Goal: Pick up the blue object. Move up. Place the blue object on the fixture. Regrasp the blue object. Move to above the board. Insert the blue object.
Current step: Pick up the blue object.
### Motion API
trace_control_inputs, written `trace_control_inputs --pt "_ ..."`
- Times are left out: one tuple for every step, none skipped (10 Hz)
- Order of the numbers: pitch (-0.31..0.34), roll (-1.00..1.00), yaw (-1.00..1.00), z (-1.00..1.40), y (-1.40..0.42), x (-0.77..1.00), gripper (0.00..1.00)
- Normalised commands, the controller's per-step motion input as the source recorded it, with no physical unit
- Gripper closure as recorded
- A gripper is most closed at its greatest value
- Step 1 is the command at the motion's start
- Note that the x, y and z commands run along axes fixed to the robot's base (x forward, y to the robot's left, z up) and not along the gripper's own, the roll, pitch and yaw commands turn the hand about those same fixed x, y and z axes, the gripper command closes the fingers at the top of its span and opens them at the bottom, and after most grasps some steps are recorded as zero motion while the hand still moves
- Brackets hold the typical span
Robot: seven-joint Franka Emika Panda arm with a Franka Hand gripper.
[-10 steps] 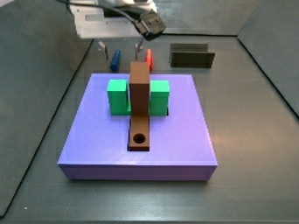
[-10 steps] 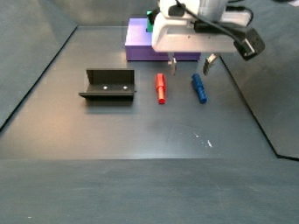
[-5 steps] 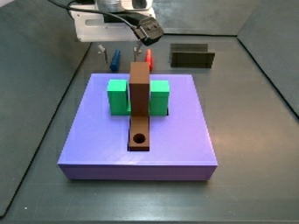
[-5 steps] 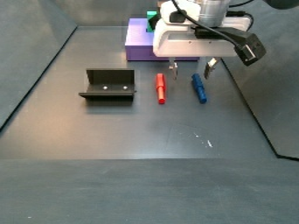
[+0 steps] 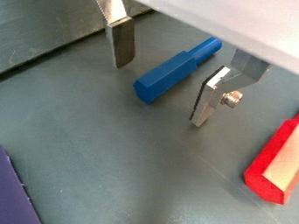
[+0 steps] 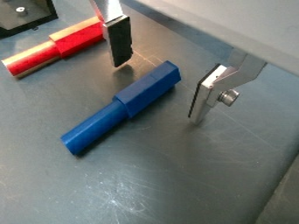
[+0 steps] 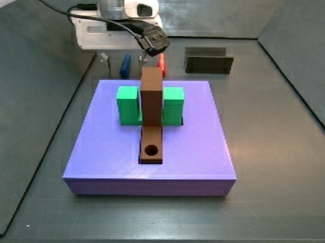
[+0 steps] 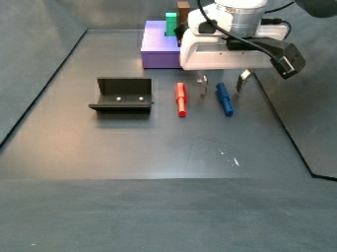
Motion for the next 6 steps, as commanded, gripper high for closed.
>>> trace_control_inputs --pt "-0.081 -0.02 0.0 -0.14 0.0 -0.13 0.0" --pt "-0.077 -0.05 -0.02 -0.11 0.0 -0.09 0.0" --pt "-0.079 -0.05 -0.07 -0.09 0.0 -0.06 0.0" --pt "-0.091 -0.05 -0.11 -0.13 0.0 0.0 0.0" --pt "-0.081 -0.04 -0.09 -0.11 0.0 -0.01 0.0" --pt "-0.069 -0.03 -0.07 -0.08 0.0 -0.03 0.0"
